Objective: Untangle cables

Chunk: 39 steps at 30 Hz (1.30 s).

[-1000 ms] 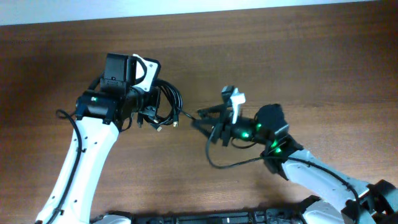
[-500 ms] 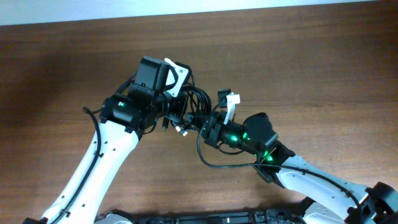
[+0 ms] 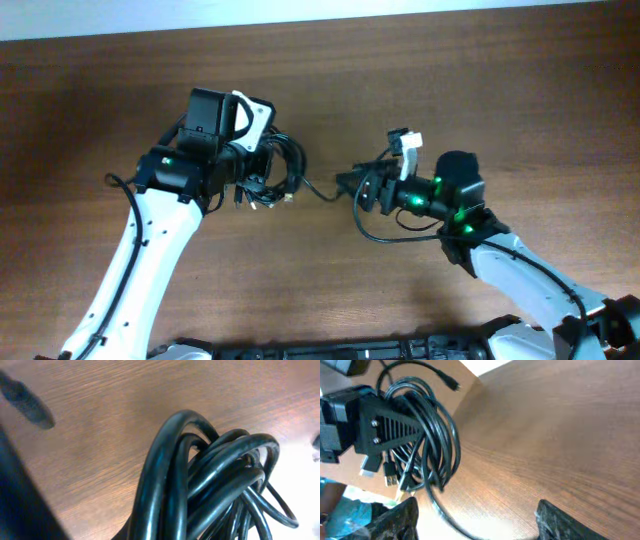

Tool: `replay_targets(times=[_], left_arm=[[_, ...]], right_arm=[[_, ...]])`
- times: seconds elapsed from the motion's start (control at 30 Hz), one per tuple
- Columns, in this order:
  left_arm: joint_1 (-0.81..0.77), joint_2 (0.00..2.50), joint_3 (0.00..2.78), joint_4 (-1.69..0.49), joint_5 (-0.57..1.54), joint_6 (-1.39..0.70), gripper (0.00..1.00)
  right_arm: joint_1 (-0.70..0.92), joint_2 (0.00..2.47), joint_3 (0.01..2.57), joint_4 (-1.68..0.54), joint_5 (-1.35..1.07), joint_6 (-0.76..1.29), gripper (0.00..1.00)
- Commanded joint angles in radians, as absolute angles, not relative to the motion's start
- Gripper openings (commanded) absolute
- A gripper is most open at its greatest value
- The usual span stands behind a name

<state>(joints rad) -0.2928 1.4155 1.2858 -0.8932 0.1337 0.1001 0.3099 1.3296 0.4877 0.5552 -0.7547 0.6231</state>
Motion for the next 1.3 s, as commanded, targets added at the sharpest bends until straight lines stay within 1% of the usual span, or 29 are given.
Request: replay_targets(times=[0.0,0.03,0.07,0.13,0.17,0.23,0.27,0.33,0.37,0.4,0.43,0.5,0.53,0.57,0.6,0.73,0.8,0.93,0.97,1.0,1.07,1.13,1.23,1.27], left_arm=[[-0.302,1.398,1.293,-0.897,0.426,0.357,0.0],[-0.305,1.398,1.292,-0.906,0.434,0.382,0.0],[-0.305,1.398,1.292,-0.91,0.434,0.384,0.0],[-0.305,1.398,1.292,-0.91,0.477,0.384,0.0],[-0.305,1.398,1.292,-0.91,0.509,0.384,0.0],[-0.305,1.398,1.292,-0.915,0.509,0.384,0.0],[-0.305,1.398,1.292,-0.917,0.509,0.384,0.0],[-0.305,1.398,1.292,-0.921,0.509,0.384,0.04],[-0.305,1.398,1.292,-0.921,0.509,0.383,0.04],[-0.305,1.398,1.292,-0.921,0.509,0.383,0.08],[-0.305,1.398,1.291,-0.921,0.509,0.383,0.15],[-0.305,1.398,1.291,-0.912,0.498,0.357,0.45],[-0.305,1.398,1.291,-0.884,0.498,0.289,0.56],[-0.305,1.396,1.291,-0.843,0.498,0.254,0.6],[-0.305,1.395,1.292,-0.823,0.498,0.254,0.61],[-0.305,1.394,1.292,-0.815,0.431,0.253,0.58],[-0.305,1.396,1.291,-0.827,0.35,0.247,0.54],[-0.305,1.422,1.29,-0.844,0.314,0.248,0.55],[-0.305,1.444,1.29,-0.855,0.287,0.247,0.44],[-0.305,1.464,1.29,-0.854,0.288,0.247,0.39],[-0.305,1.499,1.29,-0.857,0.287,0.247,0.38],[-0.305,1.538,1.29,-0.85,0.287,0.247,0.27],[-0.305,1.567,1.29,-0.838,0.291,0.247,0.24],[-0.317,1.584,1.29,-0.833,0.299,0.218,0.21]], right_arm=[[0.317,1.33,0.484,0.718,-0.892,0.55,0.64],[0.353,1.33,0.484,0.8,-0.881,0.55,0.64],[0.38,1.33,0.484,0.837,-0.841,0.55,0.64],[0.446,1.333,0.484,0.838,-0.725,0.55,0.63],[0.472,1.333,0.484,0.838,-0.705,0.55,0.55],[0.491,1.333,0.484,0.822,-0.645,0.55,0.43],[0.491,1.333,0.484,0.824,-0.638,0.55,0.39],[0.491,1.333,0.484,0.805,-0.638,0.55,0.16],[0.491,1.333,0.484,0.778,-0.638,0.55,0.04],[0.491,1.333,0.484,0.747,-0.64,0.551,0.04],[0.491,1.333,0.483,0.714,-0.653,0.555,0.04],[0.491,1.333,0.483,0.66,-0.665,0.554,0.04],[0.491,1.333,0.483,0.649,-0.666,0.554,0.04],[0.491,1.333,0.483,0.645,-0.665,0.554,0.04],[0.491,1.333,0.483,0.638,-0.665,0.554,0.04],[0.491,1.333,0.483,0.62,-0.669,0.554,0.04],[0.491,1.333,0.483,0.62,-0.669,0.554,0.04],[0.491,1.333,0.483,0.621,-0.677,0.554,0.04],[0.491,1.333,0.483,0.62,-0.682,0.554,0.04],[0.491,1.333,0.483,0.62,-0.69,0.554,0.04],[0.491,1.333,0.483,0.621,-0.7,0.554,0.04],[0.491,1.333,0.483,0.621,-0.732,0.554,0.04],[0.491,1.333,0.483,0.624,-0.761,0.554,0.04],[0.491,1.333,0.483,0.627,-0.78,0.554,0.04]])
